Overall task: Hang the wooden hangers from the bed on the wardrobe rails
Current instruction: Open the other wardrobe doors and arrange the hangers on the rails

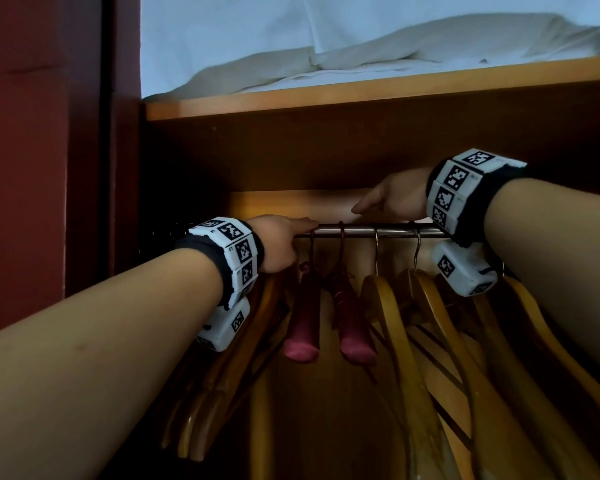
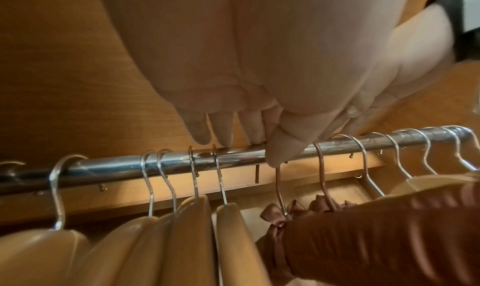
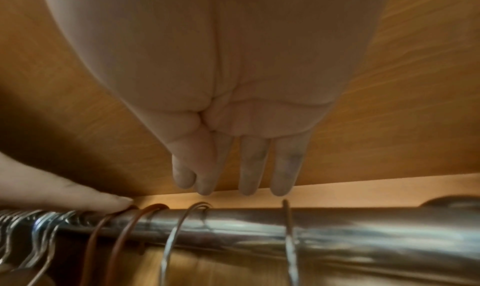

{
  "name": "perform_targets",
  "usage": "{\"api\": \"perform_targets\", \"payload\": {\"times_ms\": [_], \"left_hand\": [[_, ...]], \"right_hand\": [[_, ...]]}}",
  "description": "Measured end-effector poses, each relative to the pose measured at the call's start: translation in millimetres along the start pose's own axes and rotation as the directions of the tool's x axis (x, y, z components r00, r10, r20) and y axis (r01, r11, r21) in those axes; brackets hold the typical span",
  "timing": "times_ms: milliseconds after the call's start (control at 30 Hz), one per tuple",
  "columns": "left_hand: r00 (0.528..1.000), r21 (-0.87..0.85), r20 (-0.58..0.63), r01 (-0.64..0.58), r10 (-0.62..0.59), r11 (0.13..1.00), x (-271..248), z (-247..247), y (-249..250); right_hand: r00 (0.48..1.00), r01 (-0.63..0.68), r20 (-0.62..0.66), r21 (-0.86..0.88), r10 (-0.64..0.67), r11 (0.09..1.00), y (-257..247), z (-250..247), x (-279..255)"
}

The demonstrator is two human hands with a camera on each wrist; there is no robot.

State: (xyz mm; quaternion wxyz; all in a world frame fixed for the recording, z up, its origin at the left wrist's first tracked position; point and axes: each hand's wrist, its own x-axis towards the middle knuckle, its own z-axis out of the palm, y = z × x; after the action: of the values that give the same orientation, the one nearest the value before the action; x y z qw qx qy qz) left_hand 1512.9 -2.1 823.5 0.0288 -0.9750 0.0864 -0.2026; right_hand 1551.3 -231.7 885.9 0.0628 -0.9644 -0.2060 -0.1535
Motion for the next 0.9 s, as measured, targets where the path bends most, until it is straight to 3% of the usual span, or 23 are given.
{"api": "perform_targets", "payload": {"times_ms": [200,300,400,600,833,900], "left_hand": [[0.999,-0.036,-0.053,0.009,-0.011,0.999,-2,1,-6],[0.981,-0.022,-0.098,0.168,-0.170,0.985,-3,-10,-14],[0.959,0.105,-0.040,0.284,-0.282,0.953,-5,-17,-22],[0.966,0.264,0.035,0.240,-0.258,0.934,-6,-10,-25],[0.953,0.257,0.108,0.249,-0.284,0.934,-4,-12,-25],[0.949,0.243,0.133,0.247,-0.285,0.938,-4,-12,-25]], "right_hand": [[0.999,0.048,0.010,0.002,-0.048,0.999,-20,3,-11],[0.997,0.072,-0.020,-0.014,-0.072,0.997,-36,3,-14],[0.994,0.097,-0.035,-0.077,-0.100,0.992,-56,4,-9],[0.990,0.143,0.030,-0.271,-0.140,0.952,-101,19,13],[0.972,0.221,0.144,-0.311,-0.184,0.924,-120,27,21],[0.978,0.200,0.118,-0.318,-0.171,0.927,-118,26,24]]}}
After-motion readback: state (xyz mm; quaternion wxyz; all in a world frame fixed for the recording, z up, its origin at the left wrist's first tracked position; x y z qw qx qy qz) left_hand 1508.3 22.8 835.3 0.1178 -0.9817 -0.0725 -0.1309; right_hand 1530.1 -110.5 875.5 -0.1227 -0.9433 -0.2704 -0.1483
